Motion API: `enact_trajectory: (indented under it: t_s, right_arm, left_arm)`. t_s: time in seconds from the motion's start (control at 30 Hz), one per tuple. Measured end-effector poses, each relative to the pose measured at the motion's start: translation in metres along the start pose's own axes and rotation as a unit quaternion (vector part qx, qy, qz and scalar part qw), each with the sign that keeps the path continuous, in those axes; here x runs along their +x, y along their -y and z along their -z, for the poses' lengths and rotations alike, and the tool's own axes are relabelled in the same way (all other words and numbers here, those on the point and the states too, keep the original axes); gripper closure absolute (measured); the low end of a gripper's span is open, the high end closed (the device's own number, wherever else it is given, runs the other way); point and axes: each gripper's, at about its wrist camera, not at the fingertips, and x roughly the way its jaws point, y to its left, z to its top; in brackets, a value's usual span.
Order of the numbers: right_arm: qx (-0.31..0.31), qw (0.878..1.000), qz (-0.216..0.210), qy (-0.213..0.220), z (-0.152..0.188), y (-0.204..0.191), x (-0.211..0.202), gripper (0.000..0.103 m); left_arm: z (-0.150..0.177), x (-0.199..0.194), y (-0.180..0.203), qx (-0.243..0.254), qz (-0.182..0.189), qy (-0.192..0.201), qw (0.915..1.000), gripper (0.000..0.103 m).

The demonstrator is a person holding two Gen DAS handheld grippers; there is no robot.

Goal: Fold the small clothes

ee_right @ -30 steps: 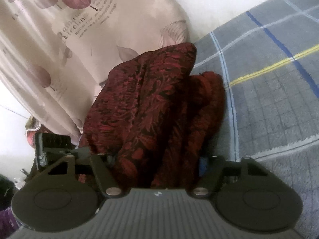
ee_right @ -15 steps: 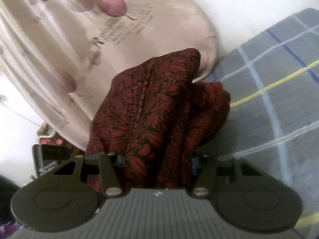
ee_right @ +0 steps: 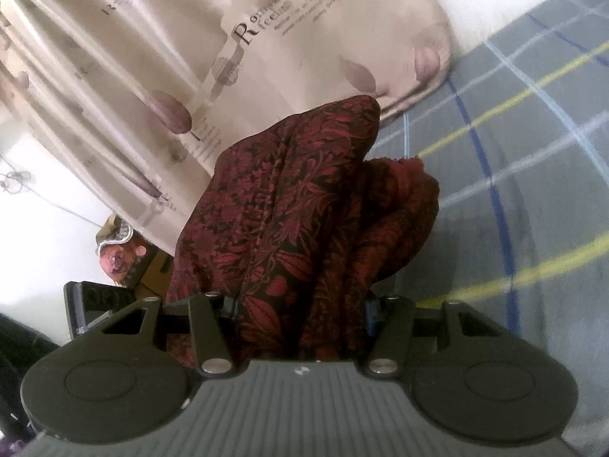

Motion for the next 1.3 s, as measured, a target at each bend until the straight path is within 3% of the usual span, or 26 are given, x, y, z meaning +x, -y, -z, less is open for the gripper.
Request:
enact_trajectory:
  t_s: [0.3,1.3]
  right_arm:
    - [-0.02,1.0,0.018,0.006,0.028,-0.019,-0.019,0.047]
    - [-0.027,0.999,0.043,-0.009,0.023,-0.003,0.021,0.047]
  left_arm:
    - [0.008,0.0,-0.003,0.01,0.005,-0.004,0.9999,0.018]
    - [0.007,0.004,-0.011,0.006,-0.036,0.0,0.9993,0.017]
